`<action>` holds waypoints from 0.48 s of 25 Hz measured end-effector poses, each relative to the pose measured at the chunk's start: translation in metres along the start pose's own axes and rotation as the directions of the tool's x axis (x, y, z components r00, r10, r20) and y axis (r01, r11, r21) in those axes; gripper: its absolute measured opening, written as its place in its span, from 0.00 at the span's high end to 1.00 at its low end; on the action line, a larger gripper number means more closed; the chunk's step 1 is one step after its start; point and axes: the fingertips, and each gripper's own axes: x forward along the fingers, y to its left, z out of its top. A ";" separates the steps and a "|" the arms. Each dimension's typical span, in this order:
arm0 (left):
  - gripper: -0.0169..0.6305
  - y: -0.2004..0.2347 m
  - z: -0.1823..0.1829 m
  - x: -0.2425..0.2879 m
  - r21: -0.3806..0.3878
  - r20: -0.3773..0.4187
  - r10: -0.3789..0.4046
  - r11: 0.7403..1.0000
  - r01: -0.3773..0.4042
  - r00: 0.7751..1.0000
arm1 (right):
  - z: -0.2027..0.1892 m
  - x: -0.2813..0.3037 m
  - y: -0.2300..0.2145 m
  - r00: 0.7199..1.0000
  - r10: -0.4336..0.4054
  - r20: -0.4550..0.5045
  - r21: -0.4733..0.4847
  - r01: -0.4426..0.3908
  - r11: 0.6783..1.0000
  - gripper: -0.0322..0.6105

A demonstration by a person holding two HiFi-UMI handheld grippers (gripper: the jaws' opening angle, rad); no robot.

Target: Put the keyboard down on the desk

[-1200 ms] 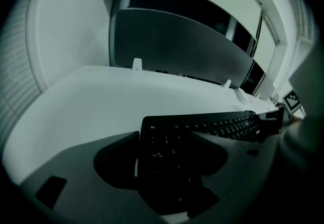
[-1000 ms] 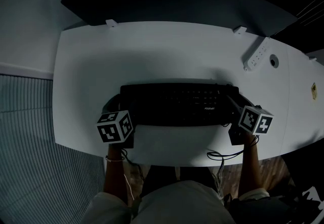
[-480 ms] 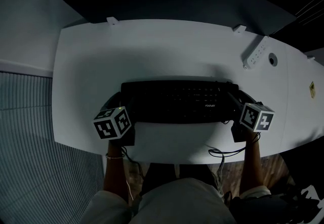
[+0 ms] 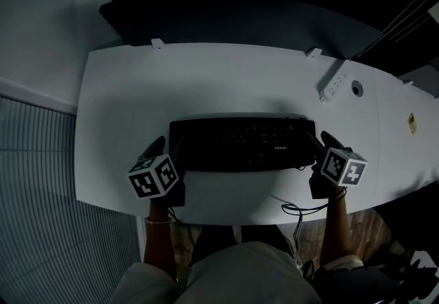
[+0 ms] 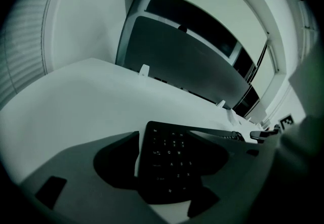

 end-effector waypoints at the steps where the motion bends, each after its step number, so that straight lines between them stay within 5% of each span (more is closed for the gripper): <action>1: 0.53 -0.002 0.002 -0.003 -0.002 0.005 -0.006 1.000 0.006 1.000 | 0.002 -0.004 0.003 1.000 -0.002 0.008 0.001 0.002 1.000 0.56; 12: 0.66 -0.065 0.054 -0.048 0.095 0.185 -0.141 0.988 0.125 0.973 | 0.032 -0.054 0.034 0.987 0.003 0.160 0.052 -0.012 0.999 0.56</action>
